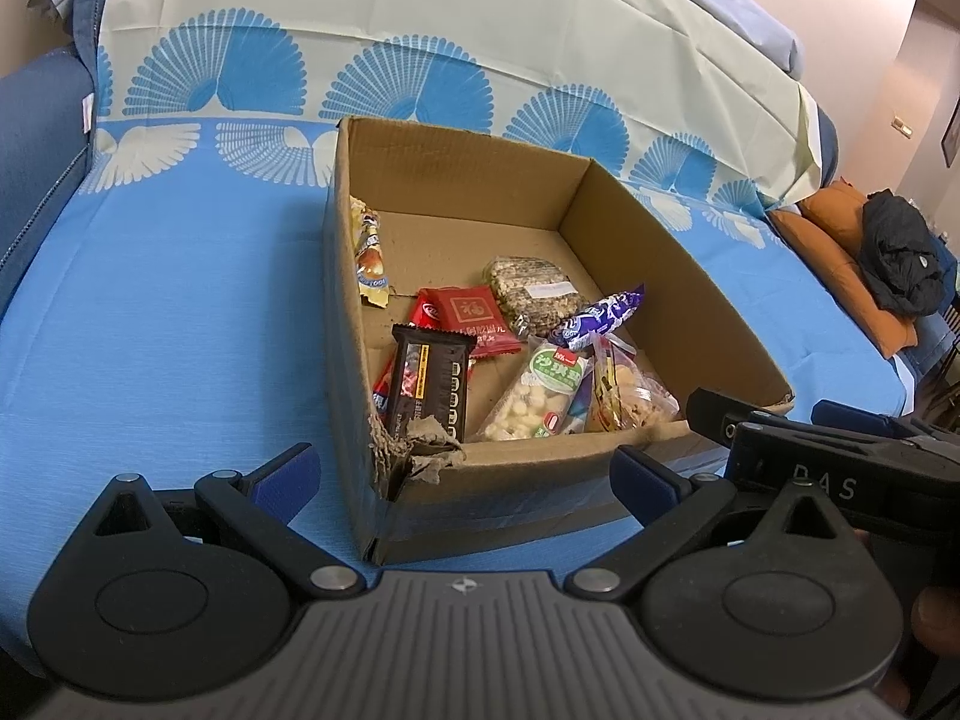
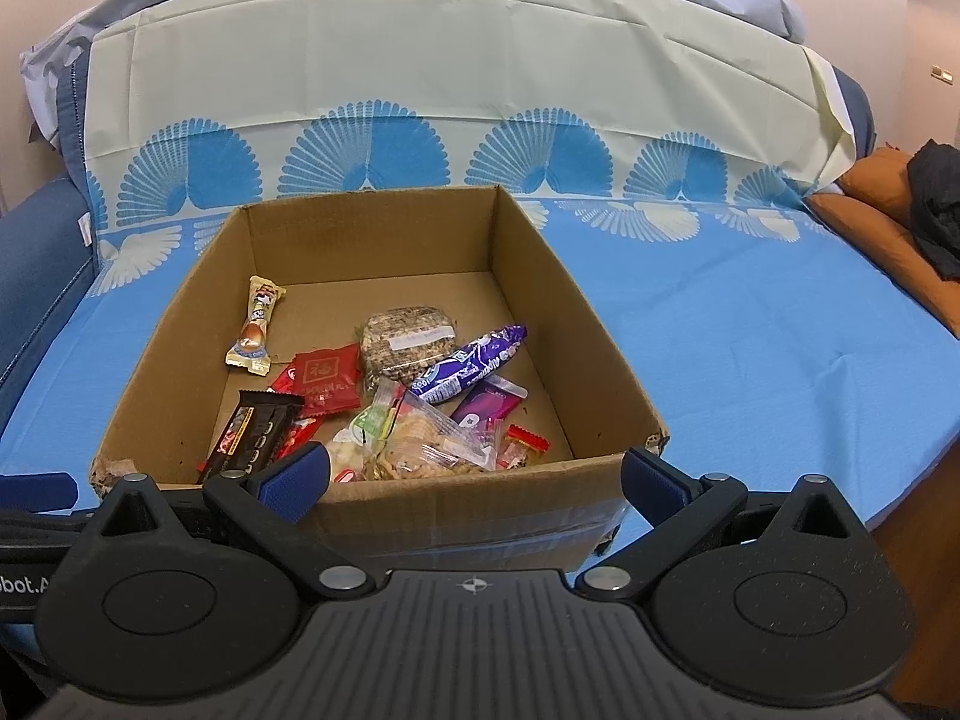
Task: Organize snacks
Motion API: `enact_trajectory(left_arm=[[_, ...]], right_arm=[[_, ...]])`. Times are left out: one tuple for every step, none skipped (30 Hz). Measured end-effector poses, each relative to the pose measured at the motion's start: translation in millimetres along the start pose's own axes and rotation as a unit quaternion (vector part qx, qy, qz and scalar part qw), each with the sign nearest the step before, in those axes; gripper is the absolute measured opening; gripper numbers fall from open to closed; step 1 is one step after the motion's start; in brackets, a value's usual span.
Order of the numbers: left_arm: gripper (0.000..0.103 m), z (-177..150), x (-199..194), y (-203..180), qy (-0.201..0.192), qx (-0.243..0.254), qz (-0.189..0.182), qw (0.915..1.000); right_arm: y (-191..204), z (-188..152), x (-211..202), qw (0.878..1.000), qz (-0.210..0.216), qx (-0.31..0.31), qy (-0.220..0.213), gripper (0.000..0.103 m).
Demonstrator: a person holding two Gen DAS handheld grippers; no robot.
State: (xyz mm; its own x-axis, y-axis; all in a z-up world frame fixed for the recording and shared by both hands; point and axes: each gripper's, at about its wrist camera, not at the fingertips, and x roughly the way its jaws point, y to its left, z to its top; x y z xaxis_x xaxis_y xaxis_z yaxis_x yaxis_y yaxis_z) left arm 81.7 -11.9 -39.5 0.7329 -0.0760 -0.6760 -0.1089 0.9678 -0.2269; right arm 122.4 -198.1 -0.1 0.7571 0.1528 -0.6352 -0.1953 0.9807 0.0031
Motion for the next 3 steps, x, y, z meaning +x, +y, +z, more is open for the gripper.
enact_trajectory(left_arm=[[0.103,0.8,-0.1,-0.3,-0.004,0.002,-0.001,1.0000],[0.103,1.3,-0.4,-1.4,-0.008,0.005,-0.001,1.0000],[0.103,0.9,-0.6,-2.5,-0.010,0.009,0.001,0.9999]], right_arm=[[-0.5,0.1,0.3,1.000,0.000,0.002,0.001,0.102],[-0.9,0.7,0.5,1.000,0.001,0.005,0.001,0.102],[-1.8,1.1,0.5,1.000,0.002,0.007,0.001,0.102]])
